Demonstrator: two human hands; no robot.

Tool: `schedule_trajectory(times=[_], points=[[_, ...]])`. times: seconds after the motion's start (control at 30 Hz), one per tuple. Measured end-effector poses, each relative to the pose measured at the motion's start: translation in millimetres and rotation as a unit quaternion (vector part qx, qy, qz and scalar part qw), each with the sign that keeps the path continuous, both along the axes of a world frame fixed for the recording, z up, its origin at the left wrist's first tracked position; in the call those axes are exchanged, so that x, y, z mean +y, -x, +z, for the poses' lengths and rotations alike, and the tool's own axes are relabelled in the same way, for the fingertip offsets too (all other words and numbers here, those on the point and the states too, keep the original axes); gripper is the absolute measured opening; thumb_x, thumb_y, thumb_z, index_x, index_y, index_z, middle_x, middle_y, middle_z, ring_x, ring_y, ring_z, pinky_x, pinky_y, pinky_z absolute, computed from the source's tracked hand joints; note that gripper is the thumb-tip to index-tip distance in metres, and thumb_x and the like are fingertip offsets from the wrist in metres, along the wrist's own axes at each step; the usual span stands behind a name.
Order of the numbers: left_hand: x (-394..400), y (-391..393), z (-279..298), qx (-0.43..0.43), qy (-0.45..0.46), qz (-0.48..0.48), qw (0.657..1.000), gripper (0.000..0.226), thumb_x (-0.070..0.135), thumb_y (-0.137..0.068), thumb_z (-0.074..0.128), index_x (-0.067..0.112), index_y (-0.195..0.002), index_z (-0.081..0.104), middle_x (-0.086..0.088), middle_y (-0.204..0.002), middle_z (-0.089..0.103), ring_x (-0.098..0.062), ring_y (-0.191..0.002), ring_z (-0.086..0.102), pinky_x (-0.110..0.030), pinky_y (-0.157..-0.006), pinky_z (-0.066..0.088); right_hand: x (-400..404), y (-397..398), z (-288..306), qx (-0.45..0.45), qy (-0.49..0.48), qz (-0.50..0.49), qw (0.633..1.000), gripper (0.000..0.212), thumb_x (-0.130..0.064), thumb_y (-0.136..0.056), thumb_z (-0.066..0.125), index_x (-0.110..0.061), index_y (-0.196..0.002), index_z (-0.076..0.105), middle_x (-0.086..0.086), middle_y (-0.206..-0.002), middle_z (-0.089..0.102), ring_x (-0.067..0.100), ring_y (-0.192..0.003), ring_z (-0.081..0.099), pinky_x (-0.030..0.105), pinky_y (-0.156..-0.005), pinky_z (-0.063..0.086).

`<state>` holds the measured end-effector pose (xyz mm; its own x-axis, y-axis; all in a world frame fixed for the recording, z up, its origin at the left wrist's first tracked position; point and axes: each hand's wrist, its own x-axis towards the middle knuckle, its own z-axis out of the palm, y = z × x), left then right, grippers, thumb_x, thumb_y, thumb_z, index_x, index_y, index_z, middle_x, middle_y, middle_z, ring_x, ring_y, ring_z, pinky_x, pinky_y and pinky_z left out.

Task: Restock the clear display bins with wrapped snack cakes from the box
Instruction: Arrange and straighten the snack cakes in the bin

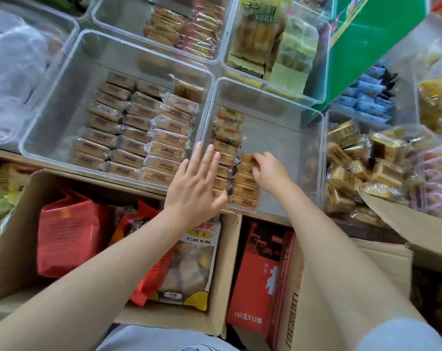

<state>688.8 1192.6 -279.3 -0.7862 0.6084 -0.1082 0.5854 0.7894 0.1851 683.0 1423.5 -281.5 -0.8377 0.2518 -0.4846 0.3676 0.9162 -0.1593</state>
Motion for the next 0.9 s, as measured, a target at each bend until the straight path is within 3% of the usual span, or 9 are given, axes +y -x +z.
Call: schedule_trajectory(times=[0.1, 0.17, 0.3, 0.4, 0.5, 0.57, 0.63, 0.77, 0.9], points=[[0, 0, 5, -0.015, 0.008, -0.003, 1.0, 0.086, 0.064, -0.095, 0.016, 0.01, -0.16, 0.0, -0.011, -0.168, -0.005, -0.029, -0.154, -0.014, -0.048, -0.126, 0.011, -5, -11, 27, 0.005, 0.023, -0.004, 1.0, 0.054, -0.026, -0.102, 0.05, -0.016, -0.152, 0.034, 0.007, -0.153, 0.034, 0.027, -0.138, 0.036, 0.042, -0.112, 0.036], [0, 1, 9, -0.032, 0.019, -0.008, 0.999, 0.086, 0.065, -0.094, 0.01, 0.012, -0.16, -0.003, -0.009, -0.168, -0.008, -0.027, -0.153, -0.019, -0.047, -0.126, 0.007, -9, -25, 58, 0.055, 0.067, -0.027, 0.996, 0.048, -0.027, -0.103, 0.05, -0.016, -0.149, 0.042, 0.005, -0.151, 0.038, 0.023, -0.137, 0.038, 0.038, -0.111, 0.034], [3, 1, 27, -0.08, 0.073, 0.007, 0.994, 0.08, 0.065, -0.098, 0.018, 0.016, -0.161, 0.018, -0.006, -0.169, 0.005, -0.028, -0.152, -0.023, -0.052, -0.125, -0.001, -1, -87, 137, 0.192, 0.112, -0.021, 0.975, 0.022, -0.027, -0.101, 0.052, -0.019, -0.114, 0.068, -0.004, -0.108, 0.063, 0.009, -0.092, 0.057, 0.028, -0.086, 0.048], [29, -20, 64, -0.122, 0.1, 0.028, 0.987, 0.062, 0.053, -0.1, 0.038, 0.016, -0.15, 0.041, -0.012, -0.162, 0.03, -0.035, -0.155, 0.001, -0.06, -0.122, 0.002, 20, -163, 191, 0.311, 0.091, -0.033, 0.946, 0.018, -0.019, -0.099, 0.054, -0.012, -0.096, 0.07, -0.005, -0.081, 0.064, 0.005, -0.069, 0.053, 0.023, -0.065, 0.045], [74, -81, 107, -0.161, -0.04, -0.012, 0.986, 0.052, 0.047, -0.1, 0.049, 0.02, -0.144, 0.05, -0.01, -0.149, 0.048, -0.029, -0.141, 0.038, -0.049, -0.119, 0.023, 50, -243, 220, 0.381, 0.064, -0.091, 0.918, 0.018, -0.012, -0.098, 0.055, -0.009, -0.084, 0.066, -0.001, -0.07, 0.06, 0.01, -0.065, 0.052, 0.017, -0.057, 0.04], [103, -138, 132, -0.259, -0.184, -0.051, 0.947, 0.052, 0.043, -0.1, 0.054, 0.023, -0.147, 0.045, -0.003, -0.148, 0.046, -0.018, -0.137, 0.04, -0.034, -0.111, 0.031, 71, -286, 218, 0.376, 0.05, -0.151, 0.913, 0.019, -0.013, -0.097, 0.056, -0.01, -0.082, 0.067, 0.0, -0.071, 0.061, 0.012, -0.065, 0.054, 0.017, -0.06, 0.041], [126, -195, 149, -0.339, -0.275, -0.072, 0.897, 0.063, 0.045, -0.098, 0.059, 0.028, -0.153, 0.034, 0.005, -0.155, 0.034, -0.007, -0.14, 0.031, -0.026, -0.111, 0.027, 91, -321, 205, 0.339, 0.047, -0.191, 0.92, 0.018, -0.016, -0.097, 0.056, -0.012, -0.083, 0.066, 0.0, -0.075, 0.064, 0.012, -0.067, 0.056, 0.018, -0.062, 0.044], [157, -263, 141, -0.392, -0.332, -0.025, 0.858, 0.096, 0.039, -0.091, 0.07, 0.036, -0.16, 0.002, 0.015, -0.168, 0.003, -0.005, -0.153, 0.003, -0.038, -0.126, 0.01, 133, -367, 169, 0.22, 0.02, -0.185, 0.958, 0.018, -0.024, -0.1, 0.052, -0.017, -0.092, 0.067, -0.004, -0.087, 0.066, 0.013, -0.079, 0.059, 0.019, -0.061, 0.042], [159, -279, 128, -0.453, -0.403, 0.053, 0.793, 0.097, 0.039, -0.077, 0.065, 0.051, -0.156, 0.01, 0.017, -0.165, 0.021, -0.004, -0.15, 0.02, -0.051, -0.123, 0.025, 163, -369, 127, 0.104, -0.035, -0.139, 0.984, 0.018, -0.026, -0.098, 0.054, -0.016, -0.104, 0.068, 0.004, -0.101, 0.067, 0.026, -0.092, 0.063, 0.034, -0.073, 0.052]])
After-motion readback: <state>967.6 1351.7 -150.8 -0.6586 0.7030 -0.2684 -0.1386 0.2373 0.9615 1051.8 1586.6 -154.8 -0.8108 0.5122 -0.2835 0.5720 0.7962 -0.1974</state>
